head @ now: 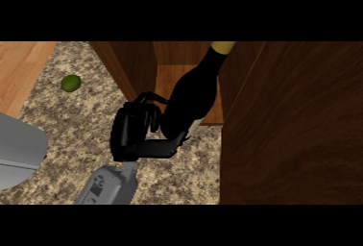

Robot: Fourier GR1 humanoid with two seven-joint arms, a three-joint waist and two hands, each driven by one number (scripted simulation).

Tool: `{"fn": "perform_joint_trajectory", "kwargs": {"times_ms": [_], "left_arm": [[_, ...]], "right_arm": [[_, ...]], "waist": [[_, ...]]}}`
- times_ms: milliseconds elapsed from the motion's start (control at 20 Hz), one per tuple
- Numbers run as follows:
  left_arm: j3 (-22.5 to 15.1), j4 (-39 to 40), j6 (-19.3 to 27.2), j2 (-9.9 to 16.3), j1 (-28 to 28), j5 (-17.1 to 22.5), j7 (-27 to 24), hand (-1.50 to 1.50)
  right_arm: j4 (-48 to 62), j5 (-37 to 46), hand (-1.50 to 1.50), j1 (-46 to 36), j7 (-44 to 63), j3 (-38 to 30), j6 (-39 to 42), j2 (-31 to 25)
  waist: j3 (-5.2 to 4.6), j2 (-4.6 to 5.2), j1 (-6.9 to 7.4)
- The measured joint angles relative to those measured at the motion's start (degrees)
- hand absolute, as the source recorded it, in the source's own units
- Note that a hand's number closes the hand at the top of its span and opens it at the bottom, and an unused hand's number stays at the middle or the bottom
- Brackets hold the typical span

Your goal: Pick up the wine, place it into the cabinet and close the cabinet

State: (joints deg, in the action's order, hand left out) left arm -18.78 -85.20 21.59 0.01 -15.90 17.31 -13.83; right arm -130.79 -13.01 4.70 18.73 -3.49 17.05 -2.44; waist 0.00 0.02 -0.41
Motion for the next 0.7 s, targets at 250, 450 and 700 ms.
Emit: {"fn": "perform_joint_trajectory", "kwargs": {"times_ms": [250, 450, 700], "left_arm": [[-2.2, 7.3, 2.6, 0.0, -3.9, 0.4, -2.3, 1.50], [-5.2, 12.5, 6.7, 0.0, -7.5, 3.7, -5.0, 1.50], [-6.6, 17.0, 8.9, 0.0, -9.6, 7.5, -7.6, 1.50]], "right_arm": [[0.5, 0.1, -1.50, 1.0, -1.5, -0.5, 1.2, -0.4], [0.3, -1.5, -1.50, 1.8, -1.9, -1.7, 2.0, -0.8], [0.0, -0.9, -1.50, 1.0, -1.1, -1.3, 1.2, -0.5]], "waist": [[0.01, 0.02, -0.08], [0.00, 0.03, -0.17], [-0.01, 0.02, -0.11]]}}
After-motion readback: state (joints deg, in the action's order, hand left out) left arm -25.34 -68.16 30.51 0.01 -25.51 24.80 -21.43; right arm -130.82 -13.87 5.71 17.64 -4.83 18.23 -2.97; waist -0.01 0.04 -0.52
